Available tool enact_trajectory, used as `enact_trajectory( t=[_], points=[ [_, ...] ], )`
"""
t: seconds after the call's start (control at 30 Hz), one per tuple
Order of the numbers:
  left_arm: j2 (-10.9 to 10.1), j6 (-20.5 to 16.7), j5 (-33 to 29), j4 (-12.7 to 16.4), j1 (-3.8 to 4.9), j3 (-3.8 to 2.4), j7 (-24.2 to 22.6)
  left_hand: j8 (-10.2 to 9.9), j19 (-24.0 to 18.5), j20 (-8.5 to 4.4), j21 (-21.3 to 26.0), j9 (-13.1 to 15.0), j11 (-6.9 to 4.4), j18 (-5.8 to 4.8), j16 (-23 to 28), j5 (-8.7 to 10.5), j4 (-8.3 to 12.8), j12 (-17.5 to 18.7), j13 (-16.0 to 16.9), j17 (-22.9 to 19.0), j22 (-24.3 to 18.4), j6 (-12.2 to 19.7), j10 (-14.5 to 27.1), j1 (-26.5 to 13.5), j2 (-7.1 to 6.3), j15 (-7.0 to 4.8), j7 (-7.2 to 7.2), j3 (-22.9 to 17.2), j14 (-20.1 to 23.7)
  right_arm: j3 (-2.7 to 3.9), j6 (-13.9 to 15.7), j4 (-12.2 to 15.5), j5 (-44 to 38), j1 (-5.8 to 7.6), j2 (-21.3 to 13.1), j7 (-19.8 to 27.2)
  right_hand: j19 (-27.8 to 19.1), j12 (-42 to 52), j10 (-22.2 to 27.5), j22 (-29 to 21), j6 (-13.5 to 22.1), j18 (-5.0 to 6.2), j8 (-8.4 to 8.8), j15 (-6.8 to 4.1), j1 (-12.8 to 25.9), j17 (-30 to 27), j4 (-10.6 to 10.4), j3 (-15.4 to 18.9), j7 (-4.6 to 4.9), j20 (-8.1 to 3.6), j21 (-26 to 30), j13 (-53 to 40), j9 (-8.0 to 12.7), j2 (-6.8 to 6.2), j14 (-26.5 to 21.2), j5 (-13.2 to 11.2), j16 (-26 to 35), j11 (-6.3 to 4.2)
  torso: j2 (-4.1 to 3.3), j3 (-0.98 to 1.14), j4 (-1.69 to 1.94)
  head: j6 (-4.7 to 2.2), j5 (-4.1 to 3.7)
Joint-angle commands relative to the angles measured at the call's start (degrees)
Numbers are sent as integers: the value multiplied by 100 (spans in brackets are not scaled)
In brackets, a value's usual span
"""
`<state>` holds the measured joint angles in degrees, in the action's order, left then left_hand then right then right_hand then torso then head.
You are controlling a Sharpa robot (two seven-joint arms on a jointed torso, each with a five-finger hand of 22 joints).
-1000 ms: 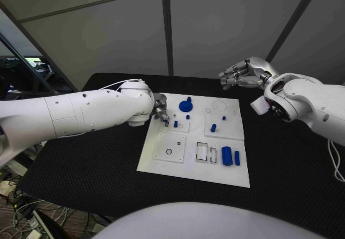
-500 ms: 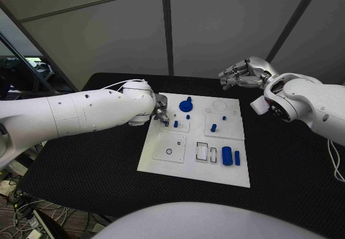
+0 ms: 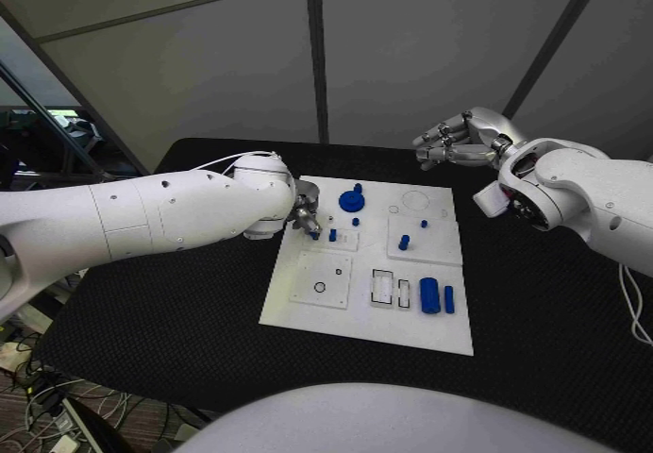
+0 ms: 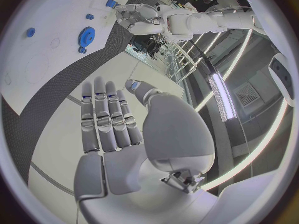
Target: Assemble the parts on the task board
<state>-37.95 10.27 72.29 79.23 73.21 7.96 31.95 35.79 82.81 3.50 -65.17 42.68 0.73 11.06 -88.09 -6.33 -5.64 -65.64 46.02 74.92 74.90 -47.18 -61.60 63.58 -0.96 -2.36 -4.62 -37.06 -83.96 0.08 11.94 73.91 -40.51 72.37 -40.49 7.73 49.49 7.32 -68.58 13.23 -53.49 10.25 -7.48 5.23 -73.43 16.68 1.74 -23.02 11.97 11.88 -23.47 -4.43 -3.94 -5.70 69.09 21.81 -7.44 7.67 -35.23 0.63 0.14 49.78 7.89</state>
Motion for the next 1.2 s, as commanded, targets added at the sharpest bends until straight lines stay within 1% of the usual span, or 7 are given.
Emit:
enact_trajectory(
  t=[0.03,0.4,0.63,0.7,0.83,1.03,1.2],
  points=[
    [10,68,54,34,-19,11,-59,22,29,-4,-33,9,-16,-671,-40,-36,367,-20,6,1269,935,19,-70,55,15,-38,-3,-399,-487,2,-41,-2,3,11,2,50,45,20,8,-6,-3,13,-31,-37,-10,-8,-1,-29,-9,-13,19,6,-1,18,16,22,2,-15,-1,-1,-1,-1,0],
    [17,5,56,20,-25,10,-41,25,32,-4,-41,11,-16,-673,-48,-35,373,-27,16,1283,937,17,-81,53,12,-38,-3,-412,-494,2,-45,2,3,11,0,45,45,20,8,-6,-3,13,-31,-37,-10,-8,-1,-29,-9,-13,19,6,-1,18,16,22,2,-15,0,0,-1,11,2],
    [34,75,95,13,-26,10,-35,27,38,-5,-61,12,-16,-676,-47,-35,379,-28,16,1281,942,16,-86,50,10,-39,-3,-421,-493,2,-52,3,2,11,0,38,45,20,8,-6,-3,13,-31,-37,-10,-8,-1,-29,-9,-13,19,6,-1,18,16,22,2,-15,-4,-2,-2,22,2],
    [37,98,142,12,-26,11,-37,27,38,-5,-61,12,-16,-676,-47,-35,379,-28,16,1281,942,16,-86,50,10,-39,-3,-421,-493,2,-54,4,-5,11,0,36,45,20,8,-6,-3,13,-31,-37,-10,-8,-1,-29,-9,-13,19,6,-1,18,16,22,2,-15,-1,-1,-4,22,14],
    [30,150,204,17,-27,11,-39,27,38,-5,-61,12,-16,-676,-47,-35,379,-28,16,1281,942,16,-86,50,10,-39,-3,-421,-493,2,-56,3,-15,11,-3,34,45,20,8,-6,-3,13,-31,-37,-10,-8,-1,-29,-9,-13,19,6,-1,18,16,22,2,-15,-1,-4,4,22,4],
    [6,260,232,29,-27,11,-29,29,38,-5,-60,14,-17,-676,-46,-34,386,-27,14,1280,942,16,-88,48,5,-39,-2,-430,-492,2,-61,0,-19,11,-1,34,45,20,8,-6,-3,13,-31,-37,-10,-8,-1,-29,-9,-13,19,6,-1,18,16,22,2,-15,2,-5,5,22,9],
    [-1,288,238,26,-27,11,-29,29,38,-5,-60,14,-17,-676,-46,-34,386,-27,14,1280,942,16,-88,48,5,-39,-2,-430,-492,2,-63,-3,-20,11,2,34,45,20,8,-6,-3,13,-31,-37,-10,-8,-1,-29,-9,-13,19,6,-1,18,16,22,2,-15,-2,-4,-2,22,14]
  ],
)
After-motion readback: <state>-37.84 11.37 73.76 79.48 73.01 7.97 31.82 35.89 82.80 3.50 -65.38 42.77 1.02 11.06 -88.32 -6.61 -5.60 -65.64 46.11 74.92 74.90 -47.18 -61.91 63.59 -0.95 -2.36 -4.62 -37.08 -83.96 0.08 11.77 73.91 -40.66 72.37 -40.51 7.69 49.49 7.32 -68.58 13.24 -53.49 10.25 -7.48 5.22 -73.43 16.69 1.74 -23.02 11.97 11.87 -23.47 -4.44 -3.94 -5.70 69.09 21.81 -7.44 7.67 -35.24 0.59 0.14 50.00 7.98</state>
